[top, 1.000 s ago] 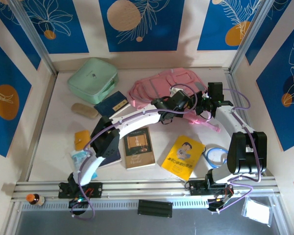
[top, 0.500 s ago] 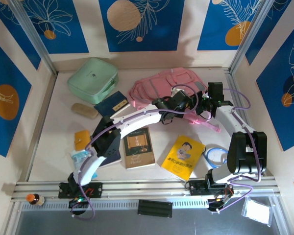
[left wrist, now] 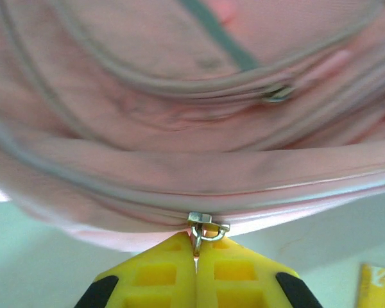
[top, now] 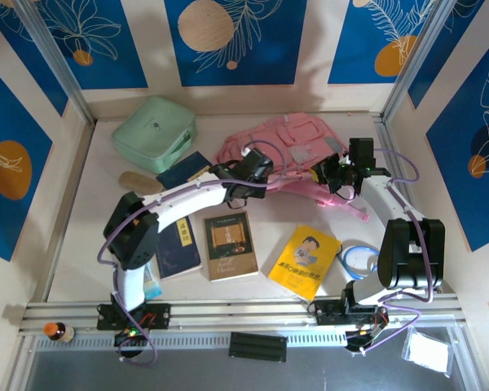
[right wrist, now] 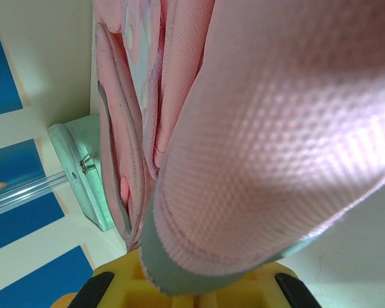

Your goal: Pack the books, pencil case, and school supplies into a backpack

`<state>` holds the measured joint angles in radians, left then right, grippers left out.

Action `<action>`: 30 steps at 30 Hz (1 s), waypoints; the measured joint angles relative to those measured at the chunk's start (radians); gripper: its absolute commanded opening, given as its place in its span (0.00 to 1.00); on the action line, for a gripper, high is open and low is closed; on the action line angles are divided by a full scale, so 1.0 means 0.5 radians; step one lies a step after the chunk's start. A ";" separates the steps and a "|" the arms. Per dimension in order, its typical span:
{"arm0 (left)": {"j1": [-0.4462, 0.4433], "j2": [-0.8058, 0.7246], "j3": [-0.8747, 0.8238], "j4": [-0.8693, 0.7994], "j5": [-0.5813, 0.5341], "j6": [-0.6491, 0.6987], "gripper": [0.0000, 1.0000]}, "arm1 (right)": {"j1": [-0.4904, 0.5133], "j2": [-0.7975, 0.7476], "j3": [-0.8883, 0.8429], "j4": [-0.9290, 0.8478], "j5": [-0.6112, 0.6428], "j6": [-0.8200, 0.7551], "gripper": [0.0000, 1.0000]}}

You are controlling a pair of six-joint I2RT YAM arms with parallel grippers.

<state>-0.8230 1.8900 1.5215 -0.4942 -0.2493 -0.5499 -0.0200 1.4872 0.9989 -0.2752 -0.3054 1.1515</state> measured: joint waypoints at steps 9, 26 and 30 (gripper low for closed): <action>0.065 -0.012 -0.061 0.131 0.138 0.154 0.19 | 0.000 -0.001 0.000 0.002 0.003 0.001 0.06; 0.106 0.018 -0.101 0.243 0.192 0.168 0.06 | 0.002 0.008 0.000 0.002 0.004 0.002 0.06; 0.114 0.024 -0.101 0.242 0.192 0.179 0.00 | -0.001 0.029 0.000 0.002 0.003 -0.012 0.06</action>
<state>-0.7662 1.9022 1.4712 -0.3733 -0.1532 -0.4606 -0.0204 1.5017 0.9989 -0.2745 -0.3038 1.1454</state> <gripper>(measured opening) 0.066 0.064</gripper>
